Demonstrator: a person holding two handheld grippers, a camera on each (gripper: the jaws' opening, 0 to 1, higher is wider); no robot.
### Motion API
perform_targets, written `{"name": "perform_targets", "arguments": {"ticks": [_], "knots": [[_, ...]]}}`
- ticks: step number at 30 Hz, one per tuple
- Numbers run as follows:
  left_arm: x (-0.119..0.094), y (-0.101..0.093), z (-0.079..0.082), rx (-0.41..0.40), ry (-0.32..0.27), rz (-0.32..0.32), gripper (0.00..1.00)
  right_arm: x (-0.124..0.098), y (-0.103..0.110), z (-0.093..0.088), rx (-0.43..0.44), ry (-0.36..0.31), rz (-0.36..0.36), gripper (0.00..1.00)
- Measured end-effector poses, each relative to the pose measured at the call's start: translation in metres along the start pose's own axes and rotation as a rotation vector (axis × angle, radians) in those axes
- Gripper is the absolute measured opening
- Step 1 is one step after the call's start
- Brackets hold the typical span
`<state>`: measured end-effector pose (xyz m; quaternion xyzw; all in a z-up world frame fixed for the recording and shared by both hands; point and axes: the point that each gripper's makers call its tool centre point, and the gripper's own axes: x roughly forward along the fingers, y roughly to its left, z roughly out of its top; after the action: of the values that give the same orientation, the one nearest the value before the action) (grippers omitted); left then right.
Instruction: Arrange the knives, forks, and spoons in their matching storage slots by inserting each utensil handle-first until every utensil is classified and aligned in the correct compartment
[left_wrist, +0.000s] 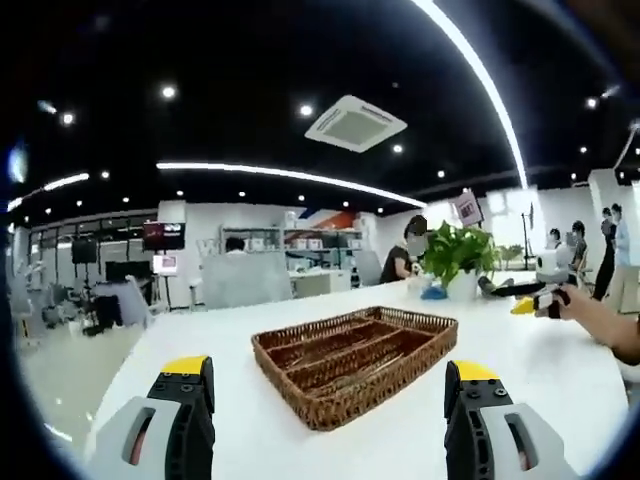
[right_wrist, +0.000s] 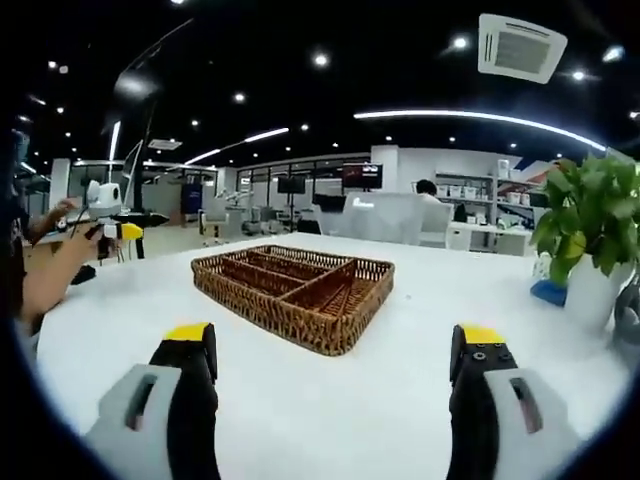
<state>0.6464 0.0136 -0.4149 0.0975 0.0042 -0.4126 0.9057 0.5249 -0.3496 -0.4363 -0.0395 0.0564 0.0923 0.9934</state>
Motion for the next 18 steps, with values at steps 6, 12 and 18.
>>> {"name": "perform_targets", "arguments": {"ticks": [6,12,18], "knots": [[0.003,0.004,0.001,-0.088,-0.044,0.000,1.00,0.002,0.002,-0.004,0.008,0.005,0.007,1.00],[0.003,0.005,0.001,-0.120,-0.085,0.015,1.00,-0.002,0.003,0.012,0.004,-0.077,0.003,1.00],[-0.001,-0.011,0.002,-0.063,-0.073,0.013,1.00,0.001,0.010,0.004,-0.011,-0.044,0.007,1.00]]}}
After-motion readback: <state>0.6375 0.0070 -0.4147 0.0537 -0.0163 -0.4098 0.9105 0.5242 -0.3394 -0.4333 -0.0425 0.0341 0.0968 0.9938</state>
